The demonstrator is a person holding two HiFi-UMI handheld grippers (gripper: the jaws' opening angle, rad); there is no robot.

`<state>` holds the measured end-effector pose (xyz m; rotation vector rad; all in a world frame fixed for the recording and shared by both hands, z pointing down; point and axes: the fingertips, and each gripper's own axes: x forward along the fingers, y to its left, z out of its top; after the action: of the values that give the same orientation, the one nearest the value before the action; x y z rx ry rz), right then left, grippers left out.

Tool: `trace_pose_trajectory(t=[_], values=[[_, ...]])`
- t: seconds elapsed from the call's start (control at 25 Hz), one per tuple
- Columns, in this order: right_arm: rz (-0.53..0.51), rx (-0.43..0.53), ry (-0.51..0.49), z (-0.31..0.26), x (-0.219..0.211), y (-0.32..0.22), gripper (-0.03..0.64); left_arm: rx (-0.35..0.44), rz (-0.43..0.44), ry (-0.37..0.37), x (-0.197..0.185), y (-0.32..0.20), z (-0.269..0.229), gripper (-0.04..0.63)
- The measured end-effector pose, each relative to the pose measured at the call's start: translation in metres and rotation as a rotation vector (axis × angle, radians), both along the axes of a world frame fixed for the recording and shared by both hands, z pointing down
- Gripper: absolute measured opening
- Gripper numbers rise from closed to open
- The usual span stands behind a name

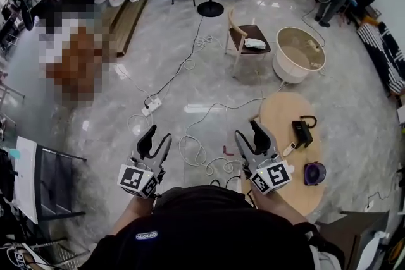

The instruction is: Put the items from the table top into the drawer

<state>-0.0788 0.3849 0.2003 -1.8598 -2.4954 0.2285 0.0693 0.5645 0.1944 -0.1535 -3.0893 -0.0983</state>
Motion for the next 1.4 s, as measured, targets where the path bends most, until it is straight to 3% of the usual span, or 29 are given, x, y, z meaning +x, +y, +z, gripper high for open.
trace_pose_trajectory(t=[0.16,0.32,0.48,0.76,1.08,1.4], values=[[0.118,-0.002,-0.002,-0.007,-0.031,0.001,0.23,0.026,0.118,0.007,-0.061,0.015,-0.005,0.193],[0.3,0.015,0.014,0.007,-0.065,-0.01,0.23,-0.002,0.304,0.012,-0.127,0.029,0.015,0.193],[0.512,0.022,0.014,0.014,-0.102,-0.019,0.229,0.037,0.494,0.035,-0.205,0.039,0.031,0.196],[0.882,0.034,0.023,0.009,-0.102,-0.042,0.227,-0.025,0.839,0.028,-0.3,0.031,0.029,0.197],[1.24,0.016,0.046,0.022,-0.05,-0.156,0.224,-0.059,1.097,-0.006,-0.34,-0.097,0.035,0.197],[1.437,-0.016,0.071,0.035,0.0,-0.275,0.221,-0.103,1.351,0.022,-0.326,-0.257,0.047,0.197]])
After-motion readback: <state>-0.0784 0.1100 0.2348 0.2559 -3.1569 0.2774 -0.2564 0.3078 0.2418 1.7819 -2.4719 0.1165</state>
